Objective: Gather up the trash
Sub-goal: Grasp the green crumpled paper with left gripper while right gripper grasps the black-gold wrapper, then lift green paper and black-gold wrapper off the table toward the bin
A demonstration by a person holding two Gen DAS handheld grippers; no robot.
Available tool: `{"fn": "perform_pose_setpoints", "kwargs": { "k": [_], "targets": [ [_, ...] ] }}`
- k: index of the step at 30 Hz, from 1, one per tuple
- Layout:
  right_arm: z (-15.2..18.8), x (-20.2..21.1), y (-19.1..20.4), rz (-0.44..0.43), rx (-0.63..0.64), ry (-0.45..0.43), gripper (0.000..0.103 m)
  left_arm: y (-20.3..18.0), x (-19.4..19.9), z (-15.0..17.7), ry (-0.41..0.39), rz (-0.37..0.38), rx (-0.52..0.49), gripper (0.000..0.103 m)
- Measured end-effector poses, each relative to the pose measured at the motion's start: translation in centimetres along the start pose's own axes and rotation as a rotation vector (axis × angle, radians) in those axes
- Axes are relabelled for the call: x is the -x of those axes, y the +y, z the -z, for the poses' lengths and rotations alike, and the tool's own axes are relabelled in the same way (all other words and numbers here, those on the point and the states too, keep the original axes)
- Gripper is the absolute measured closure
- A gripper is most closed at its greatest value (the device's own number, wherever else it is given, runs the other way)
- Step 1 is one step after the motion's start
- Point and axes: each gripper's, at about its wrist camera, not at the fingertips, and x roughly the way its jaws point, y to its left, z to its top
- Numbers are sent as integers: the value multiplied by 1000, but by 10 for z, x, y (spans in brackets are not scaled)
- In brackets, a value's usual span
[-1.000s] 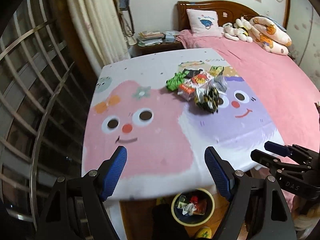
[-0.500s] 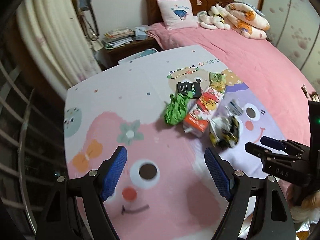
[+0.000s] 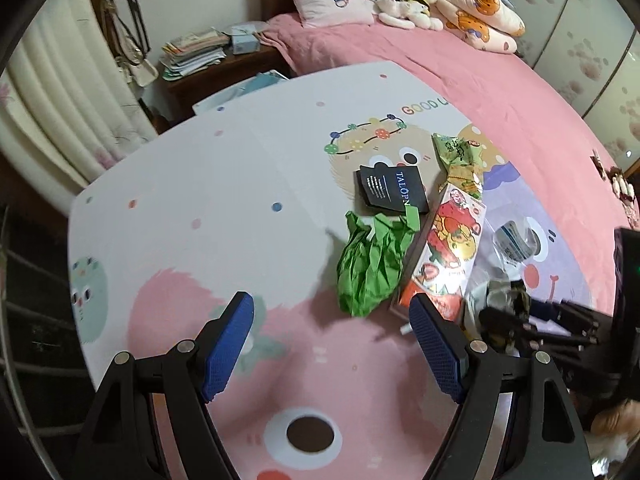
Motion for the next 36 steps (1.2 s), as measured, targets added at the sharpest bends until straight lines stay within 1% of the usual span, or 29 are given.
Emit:
{"fn": "perform_pose_setpoints", "kwargs": {
  "k": [1, 2, 5, 14, 17, 19, 22, 23, 24, 25, 27, 32, 36],
  "targets": [
    [0, -1, 0, 1, -2, -4, 53, -1, -6, -4, 4, 5, -4, 21],
    [0, -1, 1, 1, 0, -7, 56, -2, -13, -7, 10, 11, -6, 21],
    [0, -2, 2, -2, 5, -10, 58, -6, -31, -16, 35, 35, -7, 21],
    [6, 2, 3, 8, -18, -25, 59, -10, -74, -37, 93, 108, 30, 22],
    [10, 5, 0, 8, -26, -24, 59, -11, -87, -39, 120, 124, 37, 25],
    [12, 7, -1, 9, -29, -23, 59, -12, -96, -39, 138, 141, 38, 29],
    [14, 8, -1, 12, -30, -24, 60, -10, -110, -37, 175, 173, 61, 41],
    [15, 9, -2, 11, -31, -25, 60, -7, -114, -37, 189, 183, 78, 49],
    [15, 9, -2, 12, -32, -26, 60, -5, -117, -36, 192, 194, 94, 53],
    [16, 10, -2, 12, -33, -26, 60, -3, -115, -36, 175, 199, 102, 56],
    [17, 11, -1, 13, -30, -28, 61, -1, -114, -36, 176, 201, 101, 60],
    [21, 17, 2, 19, -20, -40, 62, 2, -96, -28, 137, 145, 69, 61],
    [24, 28, 4, 6, -25, -52, 62, 5, -66, -14, 91, 108, 54, 61]
  ]
}}
